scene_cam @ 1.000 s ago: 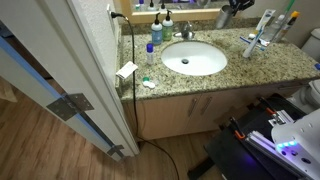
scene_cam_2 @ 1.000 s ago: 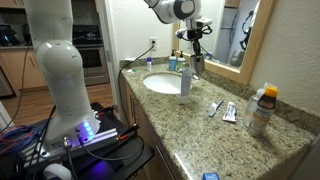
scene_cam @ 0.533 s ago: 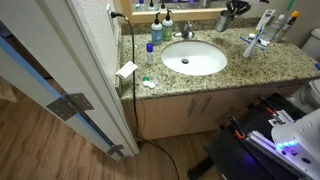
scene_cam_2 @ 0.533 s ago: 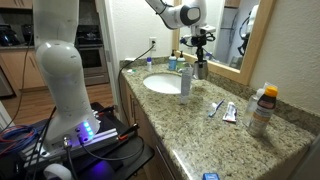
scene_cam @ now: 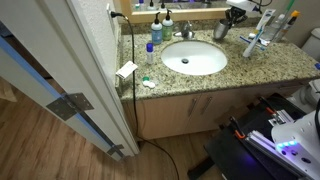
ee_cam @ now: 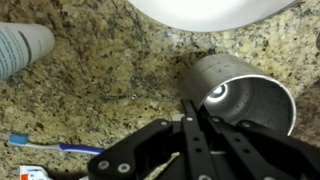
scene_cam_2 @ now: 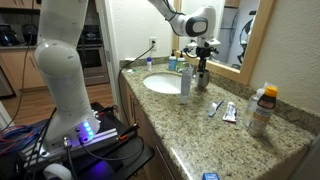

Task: Remove the silver cup from the sink

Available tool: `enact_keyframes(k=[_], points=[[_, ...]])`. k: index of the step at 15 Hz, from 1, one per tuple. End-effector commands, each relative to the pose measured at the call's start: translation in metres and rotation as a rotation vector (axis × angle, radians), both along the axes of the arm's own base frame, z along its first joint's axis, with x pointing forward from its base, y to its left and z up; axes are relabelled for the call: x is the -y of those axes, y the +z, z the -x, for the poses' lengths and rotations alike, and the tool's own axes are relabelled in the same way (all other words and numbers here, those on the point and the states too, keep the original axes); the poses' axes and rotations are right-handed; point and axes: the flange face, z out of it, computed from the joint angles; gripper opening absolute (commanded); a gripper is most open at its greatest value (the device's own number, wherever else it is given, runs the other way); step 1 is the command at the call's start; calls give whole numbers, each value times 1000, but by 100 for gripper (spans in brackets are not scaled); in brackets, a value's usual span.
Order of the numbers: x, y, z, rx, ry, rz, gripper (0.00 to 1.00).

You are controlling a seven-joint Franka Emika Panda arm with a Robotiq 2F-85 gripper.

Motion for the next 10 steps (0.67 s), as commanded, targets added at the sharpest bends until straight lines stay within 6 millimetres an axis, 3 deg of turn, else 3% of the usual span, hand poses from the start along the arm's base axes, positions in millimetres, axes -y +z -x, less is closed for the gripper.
enact_keyframes(k=[1,5,6,7,10], points=[[4,-6,-7,-38,-35,-32,1],[4,-13,-9,-62,-60,-24,1],[4,-13,-9,-63,-72,-16,31],[2,-10,-9,-61,-73,-25,32],[-4,11,-6,-27,-54,-20,52]])
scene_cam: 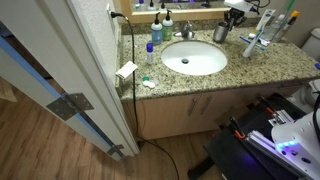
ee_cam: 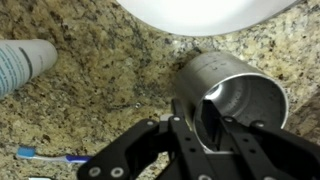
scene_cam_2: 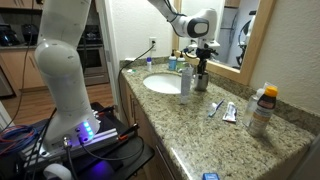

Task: Remove the silver cup from the sink

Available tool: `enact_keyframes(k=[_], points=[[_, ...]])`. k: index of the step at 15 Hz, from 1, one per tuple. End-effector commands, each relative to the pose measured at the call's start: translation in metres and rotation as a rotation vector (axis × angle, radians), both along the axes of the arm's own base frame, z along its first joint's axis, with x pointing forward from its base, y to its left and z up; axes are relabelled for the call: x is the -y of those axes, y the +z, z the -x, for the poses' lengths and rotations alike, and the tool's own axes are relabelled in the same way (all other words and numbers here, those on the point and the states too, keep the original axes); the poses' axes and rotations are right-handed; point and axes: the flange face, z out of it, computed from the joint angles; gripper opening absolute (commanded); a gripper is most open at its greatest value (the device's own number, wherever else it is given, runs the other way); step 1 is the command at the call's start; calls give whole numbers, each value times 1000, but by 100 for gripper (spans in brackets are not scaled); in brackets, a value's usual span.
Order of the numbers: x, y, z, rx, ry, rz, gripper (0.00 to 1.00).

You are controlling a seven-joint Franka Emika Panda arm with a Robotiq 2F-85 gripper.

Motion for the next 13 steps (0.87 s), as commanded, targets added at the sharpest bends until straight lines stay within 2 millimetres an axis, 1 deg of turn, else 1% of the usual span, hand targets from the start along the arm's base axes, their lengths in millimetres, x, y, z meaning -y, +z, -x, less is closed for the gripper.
enact_keyframes(k=[1,2,3,5,6,7,8,9,10,11,12,13], points=[[-6,26,2,19,16,13,58],[-7,36,3,33,28,23,66],[-8,49,6,48,40,34,72],[-11,81,18,72,69,52,86],[-13,100,29,88,101,58,94],[-15,116,38,113,126,63,98],[-16,132,50,145,152,58,100],[-17,139,59,159,170,41,100],[-10,127,28,144,123,68,96],[-11,140,39,157,139,64,100],[-13,147,47,165,147,61,100],[-14,150,52,168,151,58,100]])
